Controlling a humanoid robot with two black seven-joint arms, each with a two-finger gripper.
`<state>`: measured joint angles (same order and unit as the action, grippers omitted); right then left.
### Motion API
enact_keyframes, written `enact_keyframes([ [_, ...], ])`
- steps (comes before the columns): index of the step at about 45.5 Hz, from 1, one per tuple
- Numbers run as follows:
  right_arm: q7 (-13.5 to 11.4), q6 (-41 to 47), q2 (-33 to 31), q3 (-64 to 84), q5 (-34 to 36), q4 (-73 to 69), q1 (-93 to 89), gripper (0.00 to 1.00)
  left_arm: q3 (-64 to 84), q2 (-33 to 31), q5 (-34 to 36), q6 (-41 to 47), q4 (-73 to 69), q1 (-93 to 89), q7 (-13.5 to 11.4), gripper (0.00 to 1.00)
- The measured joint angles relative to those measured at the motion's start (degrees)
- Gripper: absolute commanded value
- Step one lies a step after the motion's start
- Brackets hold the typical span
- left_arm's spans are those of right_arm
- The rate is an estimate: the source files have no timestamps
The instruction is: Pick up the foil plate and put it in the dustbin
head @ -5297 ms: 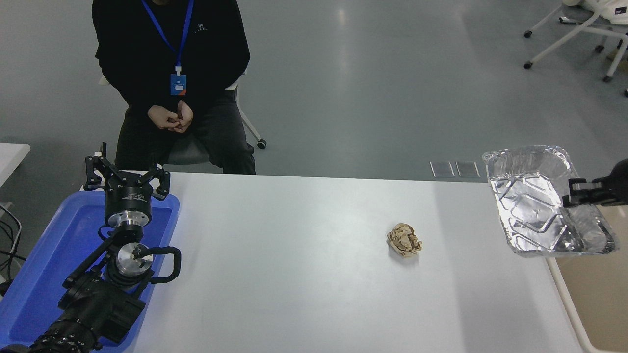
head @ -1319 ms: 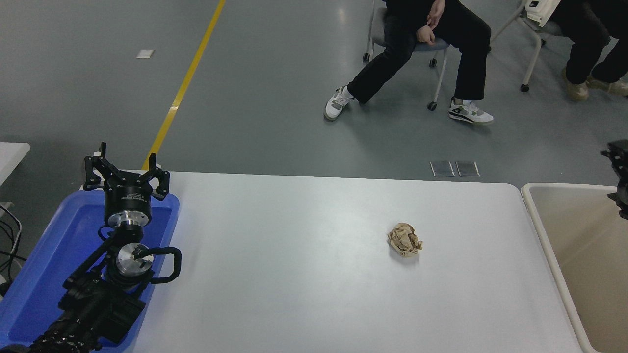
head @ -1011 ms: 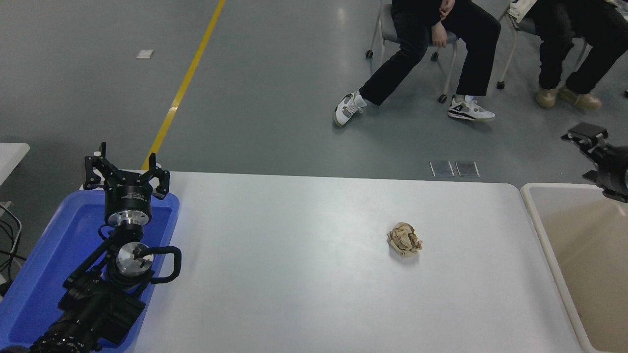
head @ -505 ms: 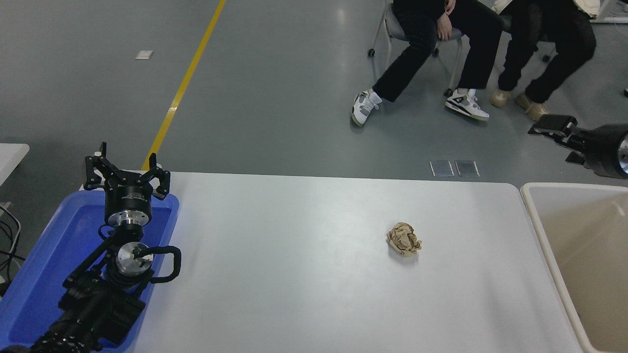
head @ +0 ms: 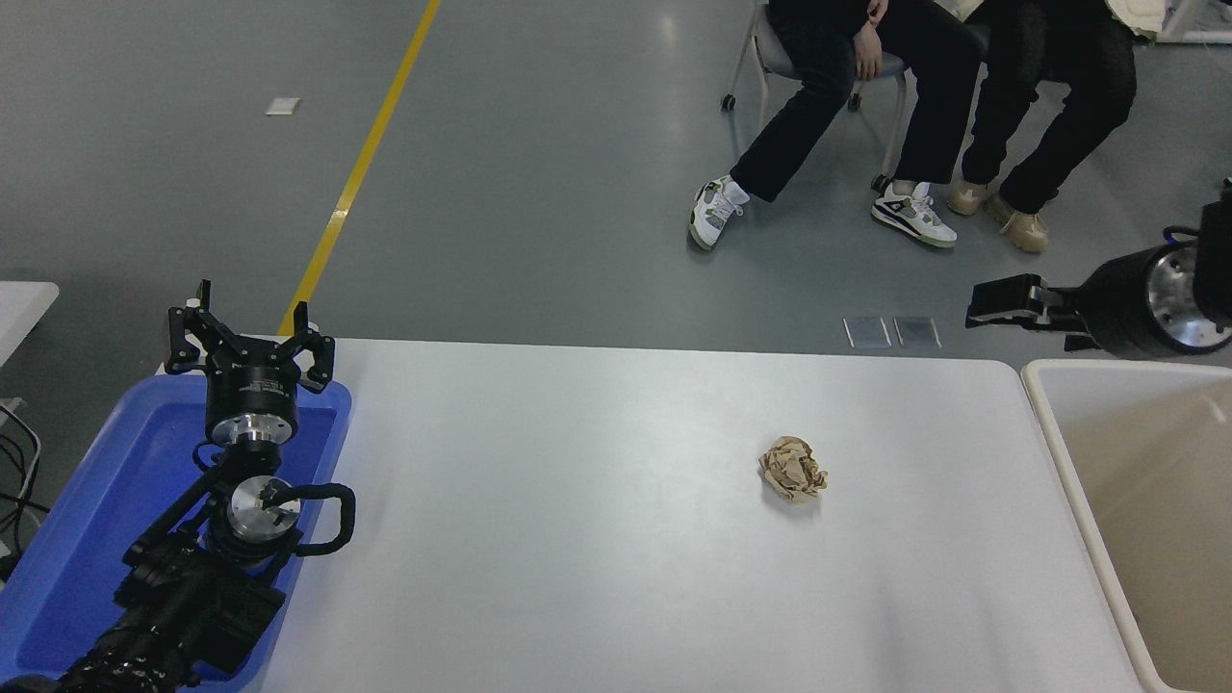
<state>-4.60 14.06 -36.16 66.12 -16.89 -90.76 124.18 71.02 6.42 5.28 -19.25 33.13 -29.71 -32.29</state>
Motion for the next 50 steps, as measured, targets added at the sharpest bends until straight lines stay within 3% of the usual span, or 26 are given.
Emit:
enact_keyframes([
  [17,0.1,6.0,16.3,-0.9,8.8,-2.5,5.9,1.0,0.0,0.0,0.0,0.0,0.0,0.0,0.0,0.99],
  [25,0.1,7.6,21.0,-2.1,10.3,-2.9,6.6,1.0,0.0,0.0,0.0,0.0,0.0,0.0,0.0,0.99],
  [33,0.1,10.2,22.1,-1.8,10.9,-3.1,6.7,1.0,0.0,0.0,0.0,0.0,0.0,0.0,0.0,0.99],
  [50,0.0,19.7,18.0,1.4,10.7,-3.2,8.9,1.0,0.0,0.0,0.0,0.0,0.0,0.0,0.0,0.99],
])
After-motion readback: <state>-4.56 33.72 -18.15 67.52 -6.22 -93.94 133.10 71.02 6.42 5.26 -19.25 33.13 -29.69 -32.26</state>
